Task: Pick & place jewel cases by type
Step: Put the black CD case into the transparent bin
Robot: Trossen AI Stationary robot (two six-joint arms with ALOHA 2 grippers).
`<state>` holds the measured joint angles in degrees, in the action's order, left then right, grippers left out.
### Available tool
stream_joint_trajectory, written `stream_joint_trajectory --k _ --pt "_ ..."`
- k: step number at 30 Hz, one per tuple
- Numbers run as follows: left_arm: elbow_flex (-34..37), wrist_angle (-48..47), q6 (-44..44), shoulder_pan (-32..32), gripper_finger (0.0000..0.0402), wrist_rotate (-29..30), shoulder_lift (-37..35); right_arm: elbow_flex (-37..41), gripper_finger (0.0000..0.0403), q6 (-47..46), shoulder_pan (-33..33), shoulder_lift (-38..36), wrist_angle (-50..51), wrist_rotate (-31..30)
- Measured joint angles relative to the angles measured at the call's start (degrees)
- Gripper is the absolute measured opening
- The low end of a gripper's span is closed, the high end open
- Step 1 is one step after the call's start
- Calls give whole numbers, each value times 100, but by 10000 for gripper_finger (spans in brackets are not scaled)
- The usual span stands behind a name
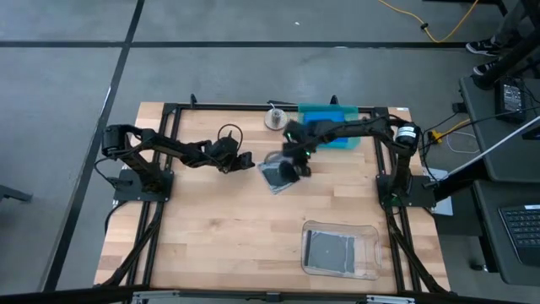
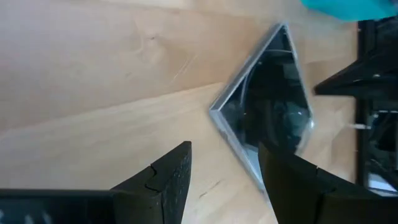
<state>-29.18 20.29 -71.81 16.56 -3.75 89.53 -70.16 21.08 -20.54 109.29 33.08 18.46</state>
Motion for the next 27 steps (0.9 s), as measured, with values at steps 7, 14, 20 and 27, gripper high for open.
stream_joint_trajectory --k 7,14,20,27 --pt "1 -71 -252 -359 182 367 218 987 10 -344 -10 -53 -975 94" --pt "-24 959 -764 -572 182 385 763 1015 10 -429 -5 -36 -1279 113" --pt "-432 995 -777 -689 182 285 1159 967 10 -365 -4 -72 -1162 106" --pt "-639 921 -665 -707 183 242 1253 361 10 -11 -10 -117 -284 -202"
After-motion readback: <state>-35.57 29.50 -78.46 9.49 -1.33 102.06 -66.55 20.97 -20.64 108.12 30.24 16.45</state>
